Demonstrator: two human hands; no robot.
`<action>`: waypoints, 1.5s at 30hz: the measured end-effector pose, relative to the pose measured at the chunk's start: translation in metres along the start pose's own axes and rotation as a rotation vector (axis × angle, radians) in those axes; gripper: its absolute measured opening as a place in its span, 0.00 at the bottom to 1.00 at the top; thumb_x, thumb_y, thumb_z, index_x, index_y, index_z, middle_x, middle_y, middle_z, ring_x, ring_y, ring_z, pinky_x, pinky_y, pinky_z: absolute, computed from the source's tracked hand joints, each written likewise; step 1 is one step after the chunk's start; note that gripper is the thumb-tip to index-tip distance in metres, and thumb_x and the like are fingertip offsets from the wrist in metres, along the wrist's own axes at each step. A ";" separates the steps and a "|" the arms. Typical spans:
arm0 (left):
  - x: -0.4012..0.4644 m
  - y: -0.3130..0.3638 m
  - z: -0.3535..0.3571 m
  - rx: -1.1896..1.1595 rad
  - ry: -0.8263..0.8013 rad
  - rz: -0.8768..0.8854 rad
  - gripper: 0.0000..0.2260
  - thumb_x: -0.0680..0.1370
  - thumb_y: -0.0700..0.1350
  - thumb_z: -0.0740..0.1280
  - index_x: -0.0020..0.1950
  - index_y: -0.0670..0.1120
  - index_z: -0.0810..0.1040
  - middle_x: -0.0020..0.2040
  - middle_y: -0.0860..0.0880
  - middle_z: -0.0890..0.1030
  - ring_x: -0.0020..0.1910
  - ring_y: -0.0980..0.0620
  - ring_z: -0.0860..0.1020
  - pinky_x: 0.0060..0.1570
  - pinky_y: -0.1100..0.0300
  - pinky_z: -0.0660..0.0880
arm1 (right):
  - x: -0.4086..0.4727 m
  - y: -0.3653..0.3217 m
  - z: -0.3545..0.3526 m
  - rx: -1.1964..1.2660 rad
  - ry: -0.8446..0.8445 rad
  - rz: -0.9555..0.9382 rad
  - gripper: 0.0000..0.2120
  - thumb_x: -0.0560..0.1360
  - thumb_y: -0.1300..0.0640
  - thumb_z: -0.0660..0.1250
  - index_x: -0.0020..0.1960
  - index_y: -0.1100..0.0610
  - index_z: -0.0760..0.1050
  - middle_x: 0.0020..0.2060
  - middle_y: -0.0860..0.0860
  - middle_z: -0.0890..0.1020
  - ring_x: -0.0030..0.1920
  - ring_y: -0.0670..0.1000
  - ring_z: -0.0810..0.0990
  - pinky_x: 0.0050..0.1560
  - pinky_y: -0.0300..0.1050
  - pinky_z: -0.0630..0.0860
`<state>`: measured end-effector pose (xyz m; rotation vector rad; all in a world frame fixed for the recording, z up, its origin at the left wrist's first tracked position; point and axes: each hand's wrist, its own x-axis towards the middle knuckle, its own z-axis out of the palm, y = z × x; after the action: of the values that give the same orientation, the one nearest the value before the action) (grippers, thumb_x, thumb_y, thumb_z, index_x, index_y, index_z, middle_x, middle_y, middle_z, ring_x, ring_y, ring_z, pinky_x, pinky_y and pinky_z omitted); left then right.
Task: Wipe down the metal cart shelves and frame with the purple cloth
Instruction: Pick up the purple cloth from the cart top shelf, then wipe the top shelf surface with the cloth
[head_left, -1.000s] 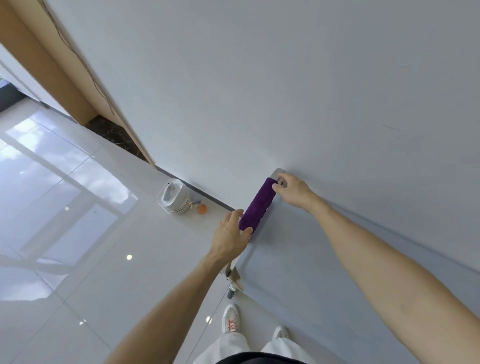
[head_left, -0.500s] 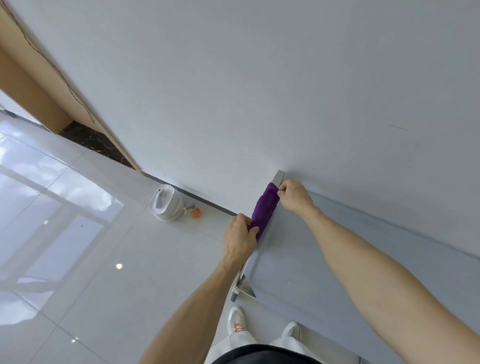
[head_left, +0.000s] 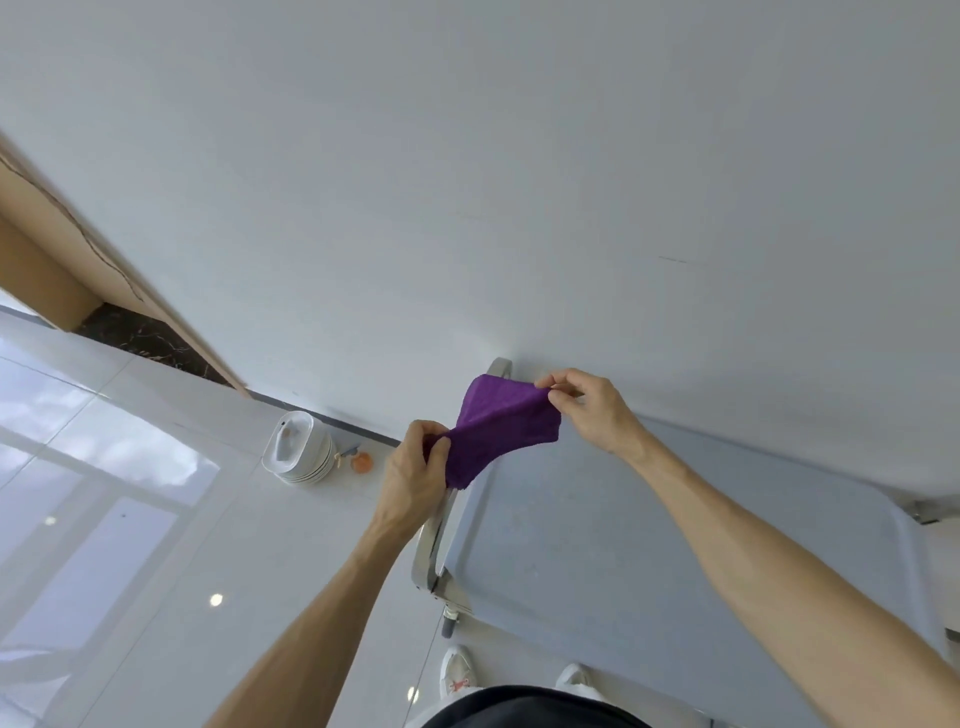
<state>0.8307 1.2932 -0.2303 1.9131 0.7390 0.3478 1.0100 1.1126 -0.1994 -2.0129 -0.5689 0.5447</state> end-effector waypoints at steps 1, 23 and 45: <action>-0.001 0.006 0.001 -0.005 -0.005 0.037 0.06 0.81 0.39 0.63 0.50 0.49 0.76 0.43 0.56 0.81 0.41 0.63 0.77 0.38 0.73 0.71 | -0.011 0.001 -0.008 -0.003 -0.019 -0.013 0.11 0.79 0.63 0.64 0.54 0.50 0.80 0.47 0.46 0.82 0.47 0.45 0.79 0.54 0.40 0.75; -0.015 0.007 0.066 0.369 -0.398 0.130 0.12 0.82 0.37 0.58 0.61 0.46 0.77 0.58 0.54 0.77 0.53 0.55 0.77 0.40 0.74 0.70 | -0.126 0.092 -0.023 -0.115 0.073 0.361 0.08 0.79 0.59 0.64 0.57 0.56 0.77 0.53 0.51 0.82 0.49 0.50 0.81 0.48 0.39 0.76; -0.074 -0.048 0.145 0.496 -0.629 0.156 0.10 0.82 0.40 0.63 0.62 0.45 0.78 0.61 0.50 0.79 0.59 0.53 0.76 0.59 0.62 0.74 | -0.173 0.231 0.018 -0.807 -0.071 0.365 0.27 0.82 0.46 0.57 0.79 0.49 0.59 0.80 0.52 0.56 0.79 0.57 0.55 0.73 0.65 0.57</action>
<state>0.8357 1.1574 -0.3316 2.3691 0.2611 -0.3771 0.9021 0.9191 -0.3849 -2.9083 -0.5089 0.6715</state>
